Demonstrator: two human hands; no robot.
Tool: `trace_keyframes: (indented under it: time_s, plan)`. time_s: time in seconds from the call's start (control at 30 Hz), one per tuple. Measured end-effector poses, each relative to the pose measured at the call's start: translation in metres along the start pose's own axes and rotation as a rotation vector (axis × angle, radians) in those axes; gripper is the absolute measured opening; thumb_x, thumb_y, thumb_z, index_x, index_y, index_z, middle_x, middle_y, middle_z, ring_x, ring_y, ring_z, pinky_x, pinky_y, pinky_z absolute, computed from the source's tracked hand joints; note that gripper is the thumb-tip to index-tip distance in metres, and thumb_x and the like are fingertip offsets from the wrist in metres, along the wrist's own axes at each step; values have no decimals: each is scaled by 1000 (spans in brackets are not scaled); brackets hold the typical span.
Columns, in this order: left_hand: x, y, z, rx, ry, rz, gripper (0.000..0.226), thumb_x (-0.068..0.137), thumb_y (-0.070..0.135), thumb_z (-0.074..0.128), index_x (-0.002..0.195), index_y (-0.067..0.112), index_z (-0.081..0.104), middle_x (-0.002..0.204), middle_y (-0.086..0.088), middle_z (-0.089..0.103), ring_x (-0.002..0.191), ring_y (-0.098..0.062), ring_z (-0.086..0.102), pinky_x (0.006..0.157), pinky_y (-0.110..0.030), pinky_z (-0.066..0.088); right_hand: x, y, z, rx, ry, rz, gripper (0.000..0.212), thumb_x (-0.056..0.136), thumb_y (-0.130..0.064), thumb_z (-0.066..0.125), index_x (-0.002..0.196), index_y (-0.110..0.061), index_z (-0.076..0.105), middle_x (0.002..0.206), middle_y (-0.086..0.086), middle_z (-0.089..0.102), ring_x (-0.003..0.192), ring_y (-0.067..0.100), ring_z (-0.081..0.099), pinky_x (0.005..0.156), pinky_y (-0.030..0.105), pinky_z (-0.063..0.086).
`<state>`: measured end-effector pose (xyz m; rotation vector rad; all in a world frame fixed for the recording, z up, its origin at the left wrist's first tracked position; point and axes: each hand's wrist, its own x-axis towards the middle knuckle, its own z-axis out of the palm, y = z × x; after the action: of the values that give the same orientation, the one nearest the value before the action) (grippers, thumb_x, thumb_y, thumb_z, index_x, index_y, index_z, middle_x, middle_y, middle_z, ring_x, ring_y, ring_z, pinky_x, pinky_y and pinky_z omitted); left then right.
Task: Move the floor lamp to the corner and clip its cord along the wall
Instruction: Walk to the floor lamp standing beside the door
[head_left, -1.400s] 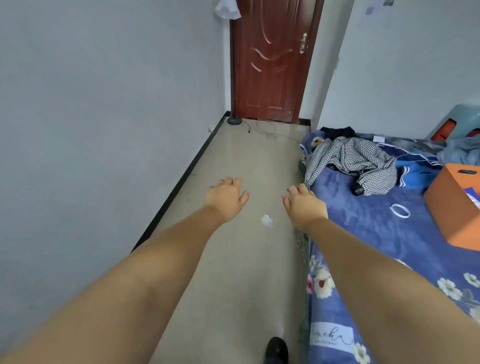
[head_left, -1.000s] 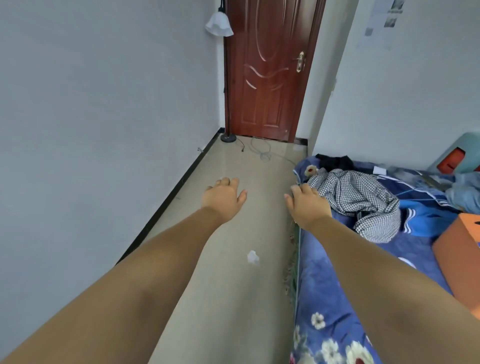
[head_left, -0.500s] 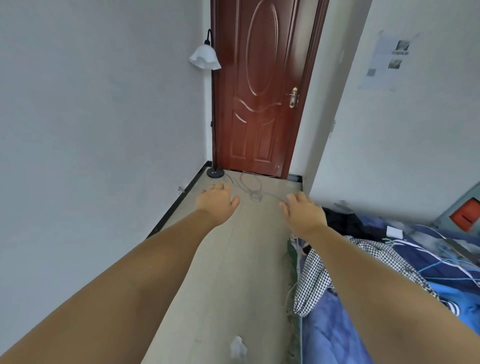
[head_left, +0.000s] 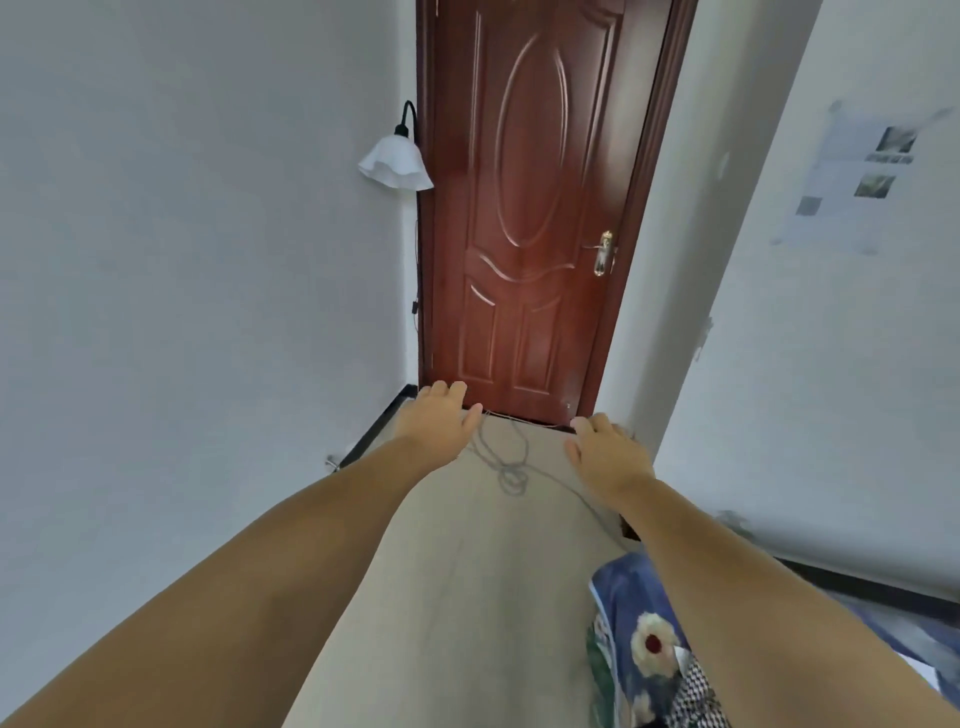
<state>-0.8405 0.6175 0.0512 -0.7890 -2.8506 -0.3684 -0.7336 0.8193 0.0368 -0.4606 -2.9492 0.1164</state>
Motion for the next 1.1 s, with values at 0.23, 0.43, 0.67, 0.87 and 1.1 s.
trace_keyframes:
  time_s: [0.23,0.43,0.67,0.87,1.1]
  plan:
    - [154,-33,29,8,40,-99,45,95,42,31,126,13,45,120,-12,57,109,-30,53,83,-41,43,190,33,6,-44,-15,-73,43,100,-40,26,128,-12,45,127,11,49,113,31,52,92,47,46]
    - [293,-65,66,66,37,-187,48,96,44,28,131,14,43,126,-12,56,113,-29,53,88,-42,46,334,25,48,-36,-3,-211,42,101,-39,27,128,-13,45,126,8,50,111,29,53,84,41,44]
    - [474,-96,111,71,11,-126,47,96,41,28,130,12,42,124,-12,56,112,-28,53,86,-41,45,518,44,70,-30,12,-169,42,101,-39,26,128,-13,46,127,9,50,111,29,53,86,42,47]
    - [602,-108,151,15,-9,-86,44,95,42,31,125,13,46,117,-10,58,107,-26,54,82,-39,45,650,77,93,-44,-34,-120,41,101,-39,26,126,-12,46,127,10,50,111,31,54,87,44,48]
    - [741,-161,210,-4,-38,-263,47,95,42,30,129,14,44,124,-10,57,113,-27,54,87,-41,45,817,75,164,-16,-113,-213,42,101,-39,27,128,-13,45,128,10,49,113,31,53,87,44,46]
